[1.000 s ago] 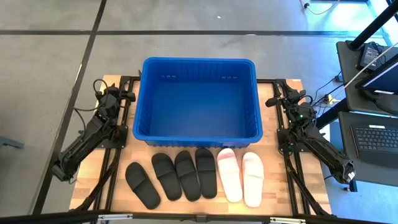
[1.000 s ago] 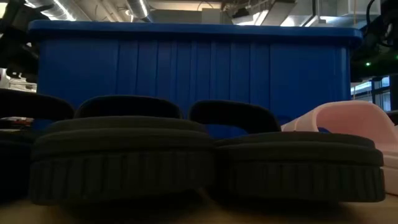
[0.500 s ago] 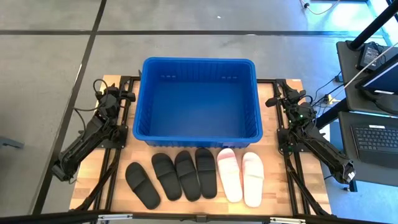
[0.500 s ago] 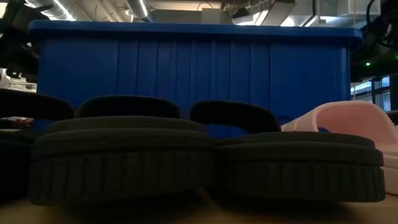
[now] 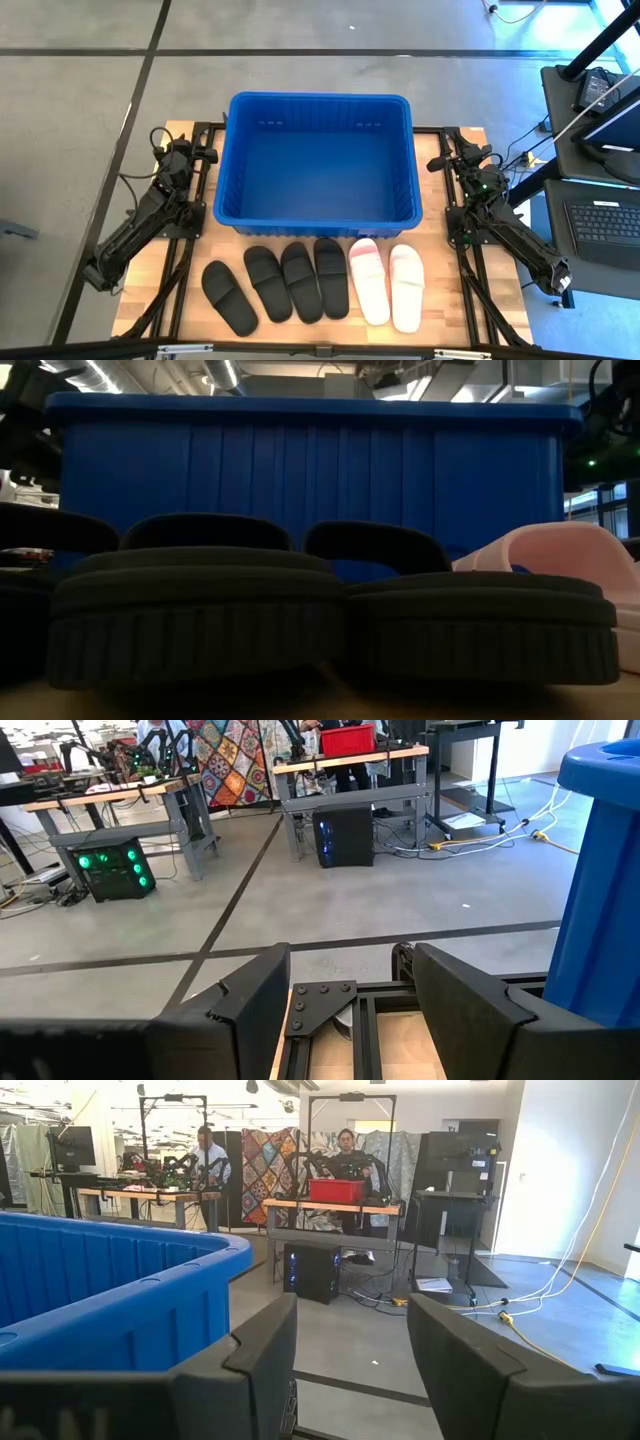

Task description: Pick and place slides into bin

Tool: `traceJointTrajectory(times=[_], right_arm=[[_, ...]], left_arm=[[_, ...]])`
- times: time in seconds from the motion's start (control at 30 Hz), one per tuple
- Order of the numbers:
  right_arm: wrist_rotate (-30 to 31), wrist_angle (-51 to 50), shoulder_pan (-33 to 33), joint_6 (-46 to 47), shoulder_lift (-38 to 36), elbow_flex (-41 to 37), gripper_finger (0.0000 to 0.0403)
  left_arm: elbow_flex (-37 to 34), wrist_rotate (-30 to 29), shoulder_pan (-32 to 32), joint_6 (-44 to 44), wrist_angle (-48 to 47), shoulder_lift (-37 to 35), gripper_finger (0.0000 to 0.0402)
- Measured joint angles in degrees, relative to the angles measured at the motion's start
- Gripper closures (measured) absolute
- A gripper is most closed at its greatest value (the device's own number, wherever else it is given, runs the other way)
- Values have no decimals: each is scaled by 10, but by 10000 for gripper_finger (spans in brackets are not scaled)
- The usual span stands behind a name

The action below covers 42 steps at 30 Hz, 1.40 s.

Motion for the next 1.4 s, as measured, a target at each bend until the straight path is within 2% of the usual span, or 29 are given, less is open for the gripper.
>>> traceJointTrajectory(times=[0.83, 1.2, 1.3, 1.4], right_arm=[[0, 0, 0, 0, 0, 0, 210], [1, 0, 0, -67, 0, 0, 210], [1, 0, 0, -49, 0, 0, 210], [0, 0, 0, 4, 0, 0, 210]], left_arm=[[0, 0, 0, 0, 0, 0, 193], [0, -1, 0, 0, 0, 0, 193], [-1, -30, 0, 0, 8, 0, 193], [-2, -29, 0, 0, 12, 0, 193]])
